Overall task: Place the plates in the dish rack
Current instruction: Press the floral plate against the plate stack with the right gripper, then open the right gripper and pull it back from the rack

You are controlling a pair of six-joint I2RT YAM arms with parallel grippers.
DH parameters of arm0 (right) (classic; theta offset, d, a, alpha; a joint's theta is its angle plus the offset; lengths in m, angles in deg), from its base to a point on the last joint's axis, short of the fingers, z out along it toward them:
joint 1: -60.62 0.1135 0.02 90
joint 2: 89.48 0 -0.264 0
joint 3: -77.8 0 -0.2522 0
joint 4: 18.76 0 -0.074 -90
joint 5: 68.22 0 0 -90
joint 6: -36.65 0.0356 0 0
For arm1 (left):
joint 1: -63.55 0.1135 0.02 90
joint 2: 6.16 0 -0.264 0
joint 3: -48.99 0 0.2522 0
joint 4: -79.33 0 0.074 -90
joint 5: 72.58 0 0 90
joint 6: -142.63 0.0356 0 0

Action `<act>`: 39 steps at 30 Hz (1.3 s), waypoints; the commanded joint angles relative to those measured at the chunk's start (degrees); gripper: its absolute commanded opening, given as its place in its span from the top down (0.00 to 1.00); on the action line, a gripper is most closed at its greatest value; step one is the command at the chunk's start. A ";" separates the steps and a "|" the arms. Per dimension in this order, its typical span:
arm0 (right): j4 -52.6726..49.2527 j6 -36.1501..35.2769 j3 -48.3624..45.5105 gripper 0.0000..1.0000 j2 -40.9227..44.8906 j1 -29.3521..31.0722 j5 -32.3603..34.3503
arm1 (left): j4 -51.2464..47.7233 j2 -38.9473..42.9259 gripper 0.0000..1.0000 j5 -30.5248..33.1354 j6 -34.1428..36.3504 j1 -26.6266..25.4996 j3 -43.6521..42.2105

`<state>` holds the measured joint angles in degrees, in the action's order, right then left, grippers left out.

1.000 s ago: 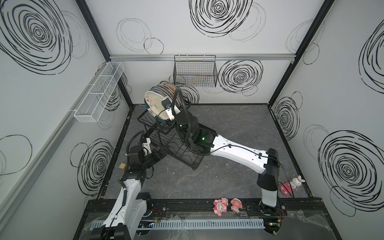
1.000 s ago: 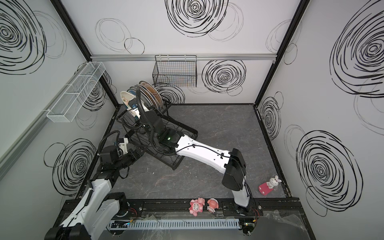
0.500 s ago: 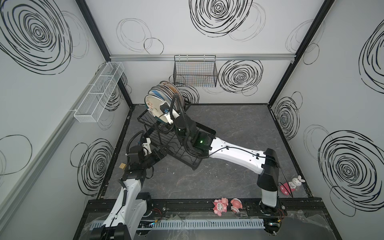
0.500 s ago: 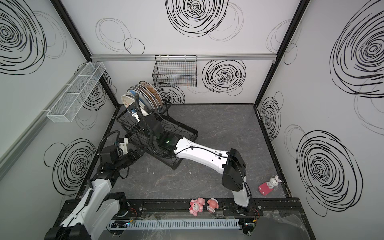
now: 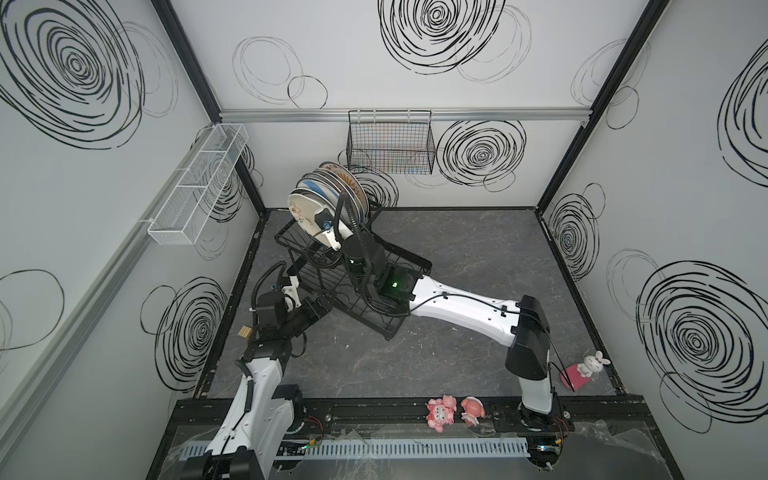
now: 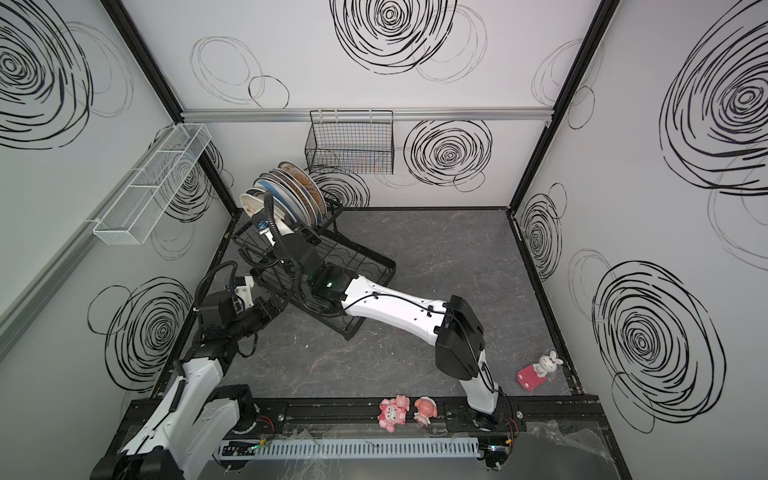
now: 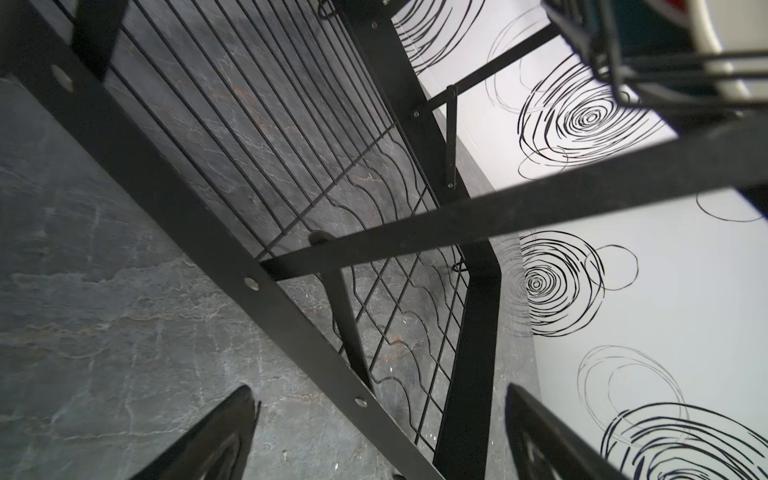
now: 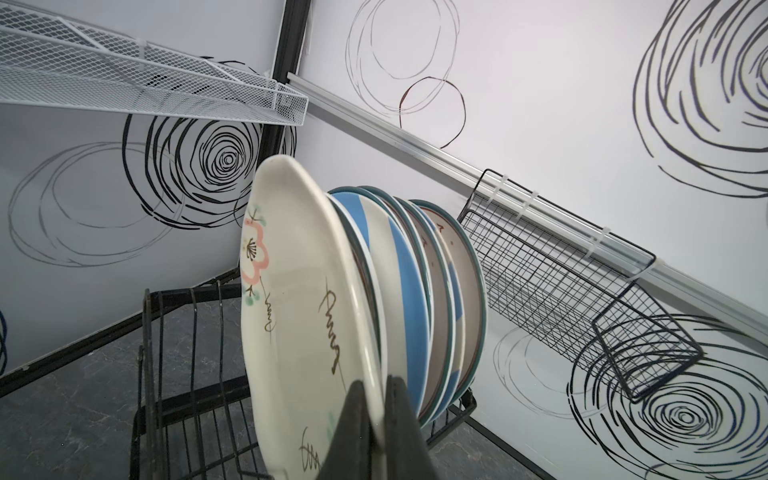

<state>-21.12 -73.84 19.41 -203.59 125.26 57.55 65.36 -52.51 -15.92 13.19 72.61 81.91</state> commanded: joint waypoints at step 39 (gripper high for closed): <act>-15.64 12.95 2.17 0.40 13.01 -2.05 -13.16 | -8.39 7.70 0.04 33.46 6.61 1.56 7.35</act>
<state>-35.15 -64.31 26.47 -200.20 123.23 48.98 57.62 -46.41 7.95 18.22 74.01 87.92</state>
